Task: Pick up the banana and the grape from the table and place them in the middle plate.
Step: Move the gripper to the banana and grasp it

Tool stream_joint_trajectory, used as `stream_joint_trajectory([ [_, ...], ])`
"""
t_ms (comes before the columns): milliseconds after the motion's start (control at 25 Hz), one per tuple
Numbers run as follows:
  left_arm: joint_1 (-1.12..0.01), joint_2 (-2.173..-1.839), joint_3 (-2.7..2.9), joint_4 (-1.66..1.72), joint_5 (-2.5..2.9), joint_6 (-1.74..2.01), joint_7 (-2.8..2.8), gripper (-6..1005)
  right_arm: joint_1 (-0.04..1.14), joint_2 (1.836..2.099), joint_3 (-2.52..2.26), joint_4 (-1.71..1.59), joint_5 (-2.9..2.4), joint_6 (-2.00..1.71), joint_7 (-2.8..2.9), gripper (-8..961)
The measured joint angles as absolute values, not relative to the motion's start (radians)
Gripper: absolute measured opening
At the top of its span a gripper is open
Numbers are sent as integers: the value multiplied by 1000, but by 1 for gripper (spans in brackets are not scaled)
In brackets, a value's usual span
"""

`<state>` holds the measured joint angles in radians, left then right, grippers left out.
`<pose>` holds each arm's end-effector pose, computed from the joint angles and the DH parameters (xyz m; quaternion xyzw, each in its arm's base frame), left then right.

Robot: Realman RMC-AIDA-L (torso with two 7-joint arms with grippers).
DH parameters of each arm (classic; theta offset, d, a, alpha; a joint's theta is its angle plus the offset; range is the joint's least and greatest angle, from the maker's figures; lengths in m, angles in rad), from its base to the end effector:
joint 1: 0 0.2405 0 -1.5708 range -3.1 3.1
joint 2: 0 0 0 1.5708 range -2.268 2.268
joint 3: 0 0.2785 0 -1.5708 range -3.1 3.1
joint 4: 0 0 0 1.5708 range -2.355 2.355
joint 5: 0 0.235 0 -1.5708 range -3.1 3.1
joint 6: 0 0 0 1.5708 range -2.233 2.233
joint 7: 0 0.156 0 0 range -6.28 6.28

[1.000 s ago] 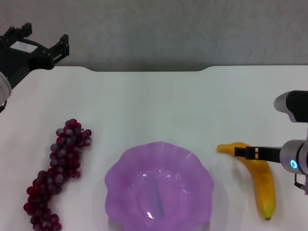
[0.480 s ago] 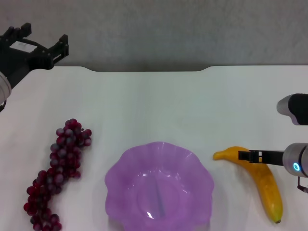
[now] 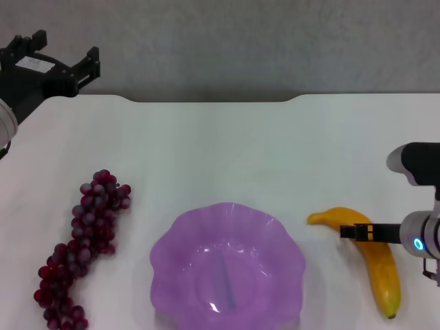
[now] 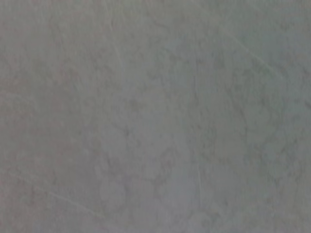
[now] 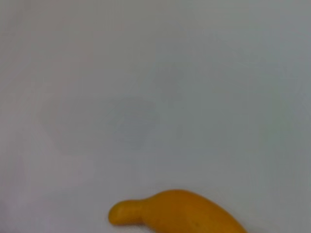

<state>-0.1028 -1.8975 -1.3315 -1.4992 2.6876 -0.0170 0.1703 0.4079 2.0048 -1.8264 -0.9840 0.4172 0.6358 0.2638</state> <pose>-0.2223 0.4034 0.0528 -0.7684 -0.1967 -0.2083 0.5722 0.3247 0.3970 -0.0813 -0.7321 0.5484 -0.0432 0.4018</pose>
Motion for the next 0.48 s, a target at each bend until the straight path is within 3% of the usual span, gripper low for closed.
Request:
stream_joint_trajectory([
  [480, -103, -1900, -1331, -1500, 2683, -17, 184, 872, 458, 2005, -1856, -907, 455, 605, 264, 762],
])
